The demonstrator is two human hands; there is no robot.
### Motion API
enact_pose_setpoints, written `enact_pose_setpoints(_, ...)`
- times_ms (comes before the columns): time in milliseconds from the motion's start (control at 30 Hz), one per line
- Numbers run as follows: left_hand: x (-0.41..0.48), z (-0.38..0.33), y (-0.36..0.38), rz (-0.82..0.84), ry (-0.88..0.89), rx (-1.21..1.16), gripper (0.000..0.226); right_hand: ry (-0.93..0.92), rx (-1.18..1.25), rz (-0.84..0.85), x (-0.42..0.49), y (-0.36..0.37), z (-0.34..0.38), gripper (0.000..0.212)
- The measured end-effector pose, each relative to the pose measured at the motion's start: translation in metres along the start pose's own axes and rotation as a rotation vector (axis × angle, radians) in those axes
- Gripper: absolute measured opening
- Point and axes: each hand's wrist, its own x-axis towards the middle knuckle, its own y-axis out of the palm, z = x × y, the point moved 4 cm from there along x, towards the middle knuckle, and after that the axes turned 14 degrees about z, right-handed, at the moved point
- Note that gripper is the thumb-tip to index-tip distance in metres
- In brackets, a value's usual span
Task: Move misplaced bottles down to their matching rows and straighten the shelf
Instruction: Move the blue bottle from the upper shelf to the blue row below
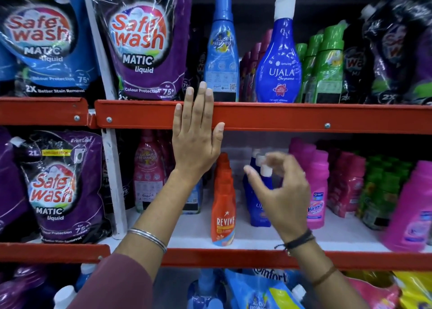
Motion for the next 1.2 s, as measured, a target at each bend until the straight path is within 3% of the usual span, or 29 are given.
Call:
enact_pose_setpoints(200, 0.000, 0.001, 0.001, 0.012, -0.012, 0.009, 0.057, -0.143, -0.115, -0.240, 0.092, -0.045, 0.039, 0.038)
enact_pose_setpoints(367, 0.000, 0.001, -0.001, -0.001, -0.009, 0.009, 0.056, 0.025, -0.321, -0.109, 0.163, -0.046, 0.049, 0.078)
enact_pose_setpoints(467, 0.000, 0.001, 0.000, 0.003, -0.010, 0.014, 0.057, 0.071, -0.435, -0.037, 0.177, -0.041, 0.049, 0.090)
enact_pose_setpoints(800, 0.000, 0.001, 0.001, 0.023, -0.024, 0.007, 0.057, 0.148, -0.437, 0.017, 0.168, -0.046, 0.044, 0.080)
enact_pose_setpoints(1033, 0.000, 0.001, 0.000, 0.017, -0.018, 0.014, 0.057, -0.007, -0.243, -0.185, 0.146, -0.066, 0.049, 0.083)
enact_pose_setpoints(1200, 0.001, 0.000, 0.000, 0.003, -0.018, 0.016, 0.057, -0.002, -0.171, -0.273, 0.124, -0.087, 0.053, 0.085)
